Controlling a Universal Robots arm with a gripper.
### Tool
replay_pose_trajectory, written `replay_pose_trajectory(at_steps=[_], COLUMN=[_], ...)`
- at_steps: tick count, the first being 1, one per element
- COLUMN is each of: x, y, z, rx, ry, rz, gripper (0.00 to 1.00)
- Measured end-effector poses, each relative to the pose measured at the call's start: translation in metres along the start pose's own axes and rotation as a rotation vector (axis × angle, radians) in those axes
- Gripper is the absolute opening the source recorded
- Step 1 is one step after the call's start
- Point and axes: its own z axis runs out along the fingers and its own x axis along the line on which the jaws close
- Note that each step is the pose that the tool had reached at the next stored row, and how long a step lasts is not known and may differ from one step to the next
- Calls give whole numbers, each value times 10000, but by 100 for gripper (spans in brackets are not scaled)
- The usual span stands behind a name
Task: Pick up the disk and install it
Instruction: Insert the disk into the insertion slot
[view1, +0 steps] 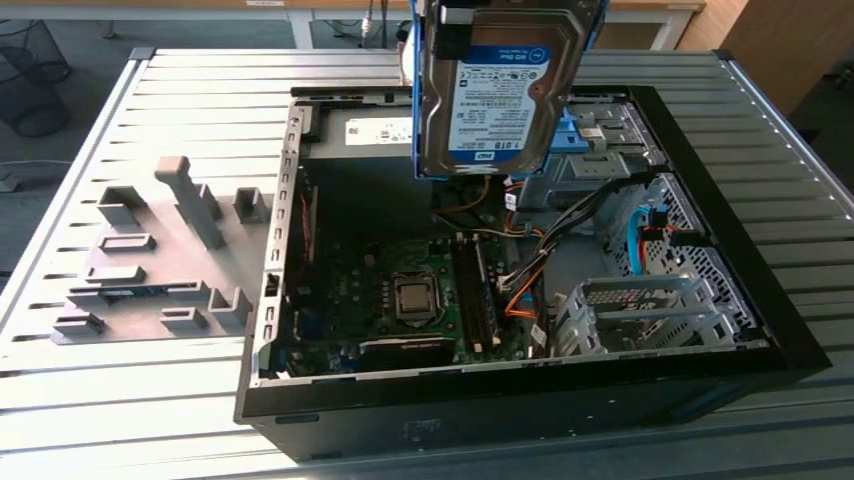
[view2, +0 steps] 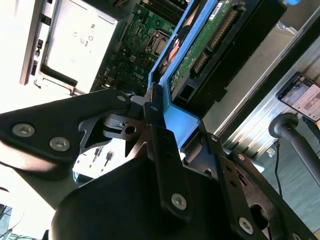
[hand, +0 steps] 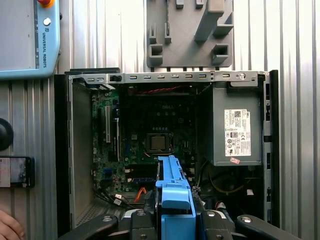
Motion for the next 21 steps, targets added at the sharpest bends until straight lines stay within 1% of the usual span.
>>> replay_pose_trajectory(at_steps=[2,4,10,12,15,20,21], x=[18,54,254,283,292,300,311], y=[-2,-2,-9,-24,-98,-284,-300], z=[-1,0,4,9,18,38,41], rx=[-1,0,0,-1,0,0,-2], ry=[2,2,0,1,1,1,4], rz=[-1,0,1,0,-6,-7,-7], gripper=[36,36,36,36,36,36,36])
